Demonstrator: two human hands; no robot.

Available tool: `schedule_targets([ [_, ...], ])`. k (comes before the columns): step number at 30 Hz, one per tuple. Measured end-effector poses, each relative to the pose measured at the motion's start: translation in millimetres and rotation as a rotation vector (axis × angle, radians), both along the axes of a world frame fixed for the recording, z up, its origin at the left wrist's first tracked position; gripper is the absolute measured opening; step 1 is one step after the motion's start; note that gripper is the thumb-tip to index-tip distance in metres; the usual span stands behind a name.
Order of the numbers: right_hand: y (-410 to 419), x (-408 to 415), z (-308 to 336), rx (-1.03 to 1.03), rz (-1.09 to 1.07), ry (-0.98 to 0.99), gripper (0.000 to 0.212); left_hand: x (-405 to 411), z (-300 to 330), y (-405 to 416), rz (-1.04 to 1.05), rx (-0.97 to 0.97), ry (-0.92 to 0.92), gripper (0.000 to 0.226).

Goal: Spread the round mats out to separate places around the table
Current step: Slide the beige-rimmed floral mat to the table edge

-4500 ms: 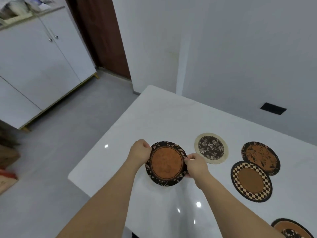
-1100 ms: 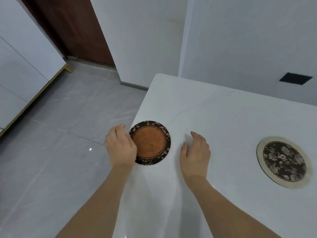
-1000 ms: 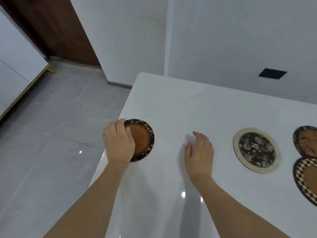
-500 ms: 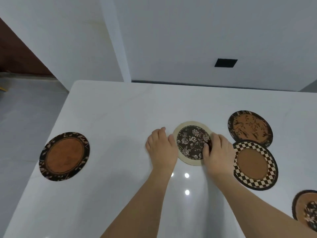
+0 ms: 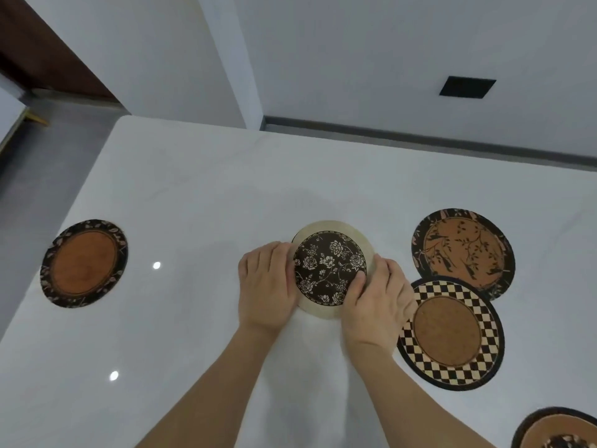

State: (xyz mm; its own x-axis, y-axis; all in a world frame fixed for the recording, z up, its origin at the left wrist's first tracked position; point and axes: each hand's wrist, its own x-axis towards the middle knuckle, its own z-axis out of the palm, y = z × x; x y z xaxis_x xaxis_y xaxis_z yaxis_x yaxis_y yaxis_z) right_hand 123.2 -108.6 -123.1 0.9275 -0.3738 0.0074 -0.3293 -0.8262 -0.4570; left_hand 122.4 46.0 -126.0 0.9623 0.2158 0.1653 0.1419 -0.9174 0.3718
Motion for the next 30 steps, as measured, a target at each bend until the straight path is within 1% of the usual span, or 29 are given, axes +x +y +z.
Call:
schedule_targets([
  [3,1,0,1,0.038,-0.006,-0.035,0.036,0,3,-2,0.005,-0.038,0.011,0.019],
  [8,1,0,-1,0.036,0.020,-0.114,0.029,1,3,0,0.036,-0.091,0.047,0.015],
  [11,-2,0,-5,0.047,0.027,-0.154,0.022,4,4,6,0.046,-0.186,0.046,0.006],
  [14,0,-3,-4,0.068,0.035,-0.151,0.021,2,12,8,0.055,-0.282,0.047,0.005],
  [17,-5,-1,2,0.090,0.069,-0.134,0.019,-12,21,13,0.093,-0.470,0.104,0.006],
  [19,-5,-10,9,0.096,0.181,-0.091,0.016,-46,28,24,0.168,-0.609,0.139,0.007],
  [21,0,-30,17,0.153,0.305,0.000,0.014,-92,30,35,0.241,-0.660,0.190,0.008],
  [23,12,-60,25,0.261,0.385,0.091,0.010,-139,31,48,0.311,-0.642,0.236,0.009],
  [26,31,-109,32,0.365,0.422,0.190,0.010,-196,35,69,0.383,-0.559,0.286,0.009],
  [28,40,-136,34,0.386,0.427,0.281,0.009,-224,40,80,0.417,-0.517,0.340,0.007],
  [30,46,-153,38,0.354,0.453,0.382,0.009,-246,45,89,0.450,-0.497,0.395,0.007],
])
